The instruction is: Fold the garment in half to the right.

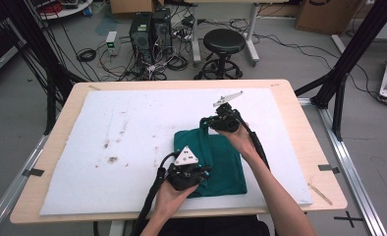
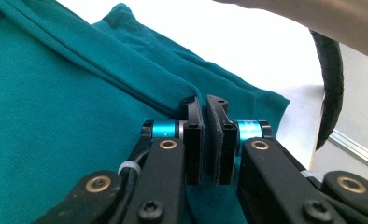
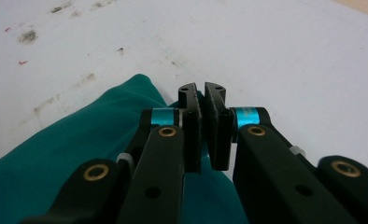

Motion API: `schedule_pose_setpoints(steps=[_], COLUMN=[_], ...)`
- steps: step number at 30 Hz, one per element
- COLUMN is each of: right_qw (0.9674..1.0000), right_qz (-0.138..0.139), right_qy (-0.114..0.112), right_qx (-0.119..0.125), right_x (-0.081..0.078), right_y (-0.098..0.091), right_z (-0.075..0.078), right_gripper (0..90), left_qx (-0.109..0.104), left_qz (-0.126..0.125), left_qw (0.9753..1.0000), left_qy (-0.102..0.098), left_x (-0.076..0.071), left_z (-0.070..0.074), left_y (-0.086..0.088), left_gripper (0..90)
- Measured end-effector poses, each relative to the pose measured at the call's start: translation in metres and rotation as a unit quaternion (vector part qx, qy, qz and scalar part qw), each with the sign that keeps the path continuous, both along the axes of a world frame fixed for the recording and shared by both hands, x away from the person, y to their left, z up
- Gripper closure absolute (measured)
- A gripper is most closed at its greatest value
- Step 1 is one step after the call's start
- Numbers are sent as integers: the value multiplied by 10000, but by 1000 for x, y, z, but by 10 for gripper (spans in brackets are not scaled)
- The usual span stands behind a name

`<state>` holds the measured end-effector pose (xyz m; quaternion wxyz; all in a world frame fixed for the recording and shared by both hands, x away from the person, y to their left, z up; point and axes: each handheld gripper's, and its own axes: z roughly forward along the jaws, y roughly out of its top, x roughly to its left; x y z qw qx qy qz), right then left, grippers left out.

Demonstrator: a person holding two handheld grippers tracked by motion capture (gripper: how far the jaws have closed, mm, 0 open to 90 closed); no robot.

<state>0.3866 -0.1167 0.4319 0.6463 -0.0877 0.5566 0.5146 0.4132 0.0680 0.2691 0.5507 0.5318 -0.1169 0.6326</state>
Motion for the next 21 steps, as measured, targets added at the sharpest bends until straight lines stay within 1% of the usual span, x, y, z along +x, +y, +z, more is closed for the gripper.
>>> schedule_pose_setpoints(steps=[1,7,8,13,16,18,21], right_qw=[10000,10000,9999,9998,9998,9997,9995], right_qz=[-3,-18,-19,-69,-92,-60,-56], right_qy=[-12,-14,16,31,2,-2,51], right_qx=[2,80,107,174,203,246,321], right_x=[0,0,-1,-1,0,2,8], right_y=[-2,-11,-12,-19,-23,-27,-35], right_z=[0,2,2,2,1,1,1], right_gripper=[870,870,870,870,869,869,869], left_qx=[-1,15,5,29,53,95,162], left_qz=[-9,117,110,91,149,169,213], left_qw=[10000,9999,9999,10000,9999,9998,9996], left_qy=[15,-28,-29,-4,-27,-21,1], left_x=[0,0,0,1,1,2,3], left_z=[1,3,3,5,6,7,8], left_y=[-2,-17,-19,-29,-35,-39,-45], left_gripper=[850,849,849,849,848,848,848])
